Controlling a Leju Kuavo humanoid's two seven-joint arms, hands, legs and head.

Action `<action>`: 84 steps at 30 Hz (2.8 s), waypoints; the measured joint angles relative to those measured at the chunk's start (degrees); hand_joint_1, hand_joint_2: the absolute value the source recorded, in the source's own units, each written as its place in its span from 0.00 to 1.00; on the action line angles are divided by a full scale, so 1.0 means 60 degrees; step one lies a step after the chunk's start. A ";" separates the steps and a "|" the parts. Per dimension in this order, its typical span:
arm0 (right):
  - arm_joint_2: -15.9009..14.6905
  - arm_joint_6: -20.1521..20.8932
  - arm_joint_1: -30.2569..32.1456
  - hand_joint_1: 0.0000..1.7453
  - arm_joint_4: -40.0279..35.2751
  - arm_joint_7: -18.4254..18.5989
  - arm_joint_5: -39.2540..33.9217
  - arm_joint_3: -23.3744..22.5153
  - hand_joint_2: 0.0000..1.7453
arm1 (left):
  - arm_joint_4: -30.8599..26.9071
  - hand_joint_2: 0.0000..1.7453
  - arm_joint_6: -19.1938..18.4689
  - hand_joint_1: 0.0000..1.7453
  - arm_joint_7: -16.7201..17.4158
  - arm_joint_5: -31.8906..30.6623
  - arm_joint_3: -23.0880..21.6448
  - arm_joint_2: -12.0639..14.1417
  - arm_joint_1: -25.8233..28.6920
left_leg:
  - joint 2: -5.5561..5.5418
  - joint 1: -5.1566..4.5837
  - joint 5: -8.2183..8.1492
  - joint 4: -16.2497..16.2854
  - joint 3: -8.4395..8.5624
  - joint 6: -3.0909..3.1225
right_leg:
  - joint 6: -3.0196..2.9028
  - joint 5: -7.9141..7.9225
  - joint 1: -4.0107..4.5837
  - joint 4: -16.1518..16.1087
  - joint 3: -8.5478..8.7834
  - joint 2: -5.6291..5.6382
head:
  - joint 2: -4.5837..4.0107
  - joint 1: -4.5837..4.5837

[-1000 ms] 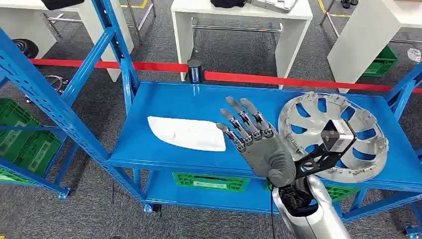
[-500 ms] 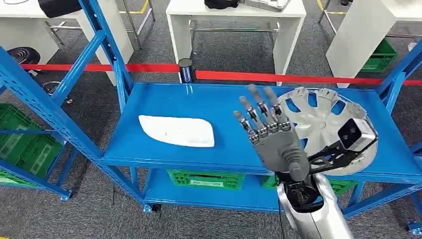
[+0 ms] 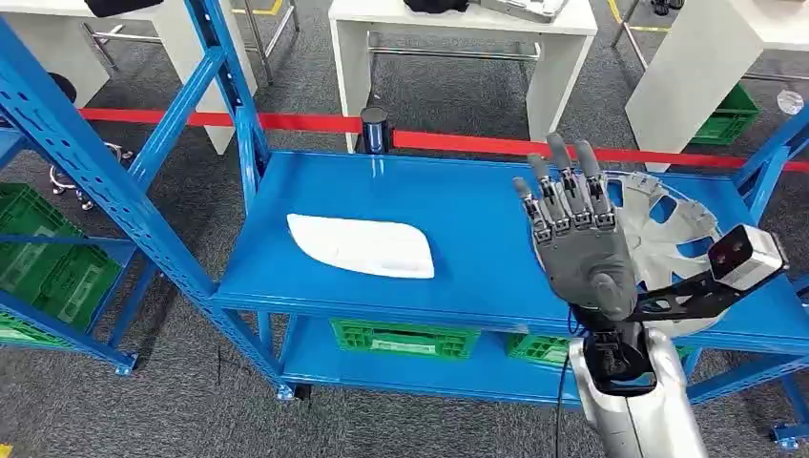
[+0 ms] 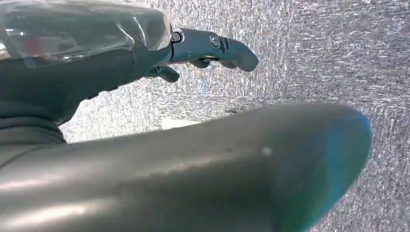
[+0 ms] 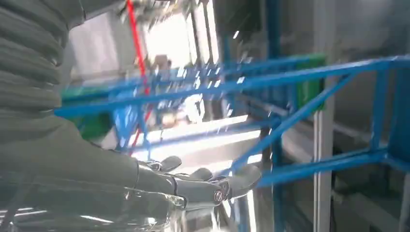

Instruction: Take the parts from the cabinet and place them on the table.

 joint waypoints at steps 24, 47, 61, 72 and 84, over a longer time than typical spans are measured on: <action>-0.1365 -0.3095 -0.0221 0.00 0.0095 -0.0542 0.7293 0.0069 1.00 | -0.0240 0.00 0.0288 0.00 0.0525 -0.0033 -0.0033 0.0255 -0.0040 | 0.0012 -0.0016 -0.0147 -0.0055 0.0217 -0.0041 | -0.0103 0.0769 0.0036 -0.2064 0.0858 0.0008 | -0.0004 0.0018; -0.3512 -0.3482 -0.0615 0.00 0.0710 -0.0360 0.8850 0.1669 1.00 | -0.0310 0.00 0.0168 0.00 0.0718 -0.0164 -0.0135 0.0291 -0.0087 | -0.0007 0.0026 -0.0563 0.1576 -0.0633 -0.0340 | -0.0266 0.0934 0.0009 -0.2153 0.0904 0.0049 | 0.0000 0.0018; -0.4094 -0.3992 -0.1227 0.00 0.1297 0.0041 1.0478 0.2441 1.00 | -0.0321 0.00 0.0131 0.00 0.0710 -0.0164 -0.0135 0.0346 -0.0107 | 0.0009 -0.0040 -0.0096 0.0008 0.0097 0.0080 | 0.0083 0.0110 -0.0067 0.0235 -0.0306 0.0016 | 0.0000 0.0047; -0.4178 -0.4003 -0.1521 0.00 0.1618 0.0220 1.0854 0.2747 1.00 | -0.0324 0.00 0.0120 0.00 0.0714 -0.0160 -0.0131 0.0383 -0.0108 | 0.0000 0.0031 -0.1240 0.2049 -0.0880 -0.0446 | -0.0236 0.0928 -0.0115 -0.2103 0.0829 0.0028 | 0.0000 0.0018; -0.4272 -0.4072 -0.2179 0.00 0.3132 0.0970 1.2004 0.2977 1.00 | -0.0335 0.00 0.0135 0.00 0.0885 -0.0153 -0.0135 0.0568 -0.0178 | 0.0010 -0.0061 -0.0180 0.0139 0.0045 -0.0012 | -0.0010 0.0986 -0.0001 -0.2198 0.0800 0.0058 | 0.0000 0.0026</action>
